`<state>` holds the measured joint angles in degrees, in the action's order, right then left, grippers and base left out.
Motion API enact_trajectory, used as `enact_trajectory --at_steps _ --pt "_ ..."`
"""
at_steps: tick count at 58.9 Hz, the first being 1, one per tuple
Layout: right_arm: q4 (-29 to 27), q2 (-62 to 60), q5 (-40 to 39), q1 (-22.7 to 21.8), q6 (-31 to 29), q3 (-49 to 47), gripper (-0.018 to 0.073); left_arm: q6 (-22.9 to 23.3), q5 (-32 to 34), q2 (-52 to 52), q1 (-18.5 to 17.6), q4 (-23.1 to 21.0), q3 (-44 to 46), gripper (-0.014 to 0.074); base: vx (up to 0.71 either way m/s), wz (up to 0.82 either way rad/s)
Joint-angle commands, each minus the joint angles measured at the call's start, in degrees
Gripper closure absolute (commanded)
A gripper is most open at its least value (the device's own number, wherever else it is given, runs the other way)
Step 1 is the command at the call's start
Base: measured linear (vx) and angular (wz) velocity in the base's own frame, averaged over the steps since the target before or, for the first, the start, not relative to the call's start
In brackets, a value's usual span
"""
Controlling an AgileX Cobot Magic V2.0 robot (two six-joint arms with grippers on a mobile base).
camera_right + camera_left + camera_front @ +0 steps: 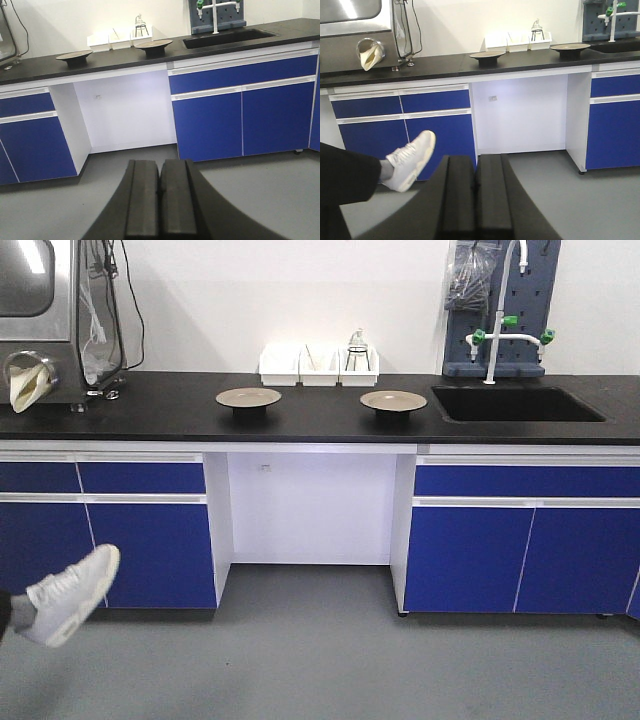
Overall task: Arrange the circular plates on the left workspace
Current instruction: 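Drive the base up to the bench facing the two tan plates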
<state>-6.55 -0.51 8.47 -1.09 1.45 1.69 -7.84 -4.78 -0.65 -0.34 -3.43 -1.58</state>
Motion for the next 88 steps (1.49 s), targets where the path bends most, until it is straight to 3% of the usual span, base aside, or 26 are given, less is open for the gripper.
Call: enact_trajectory --at_steps 1,57,88 --pt "0.58 -0.96 -4.33 -0.37 0.02 0.35 0.0559 0.54 4.78 -0.84 -0.14 -0.05 -0.71 0.0594 0.00 0.00" --pt "0.58 -0.96 -4.33 -0.37 0.02 0.35 0.0559 0.54 4.78 -0.84 -0.14 -0.05 -0.71 0.0594 0.01 0.00" --pt "0.58 -0.96 -4.33 -0.37 0.02 0.35 0.0559 0.54 4.78 -0.84 -0.14 -0.05 -0.71 0.0594 0.22 -0.03"
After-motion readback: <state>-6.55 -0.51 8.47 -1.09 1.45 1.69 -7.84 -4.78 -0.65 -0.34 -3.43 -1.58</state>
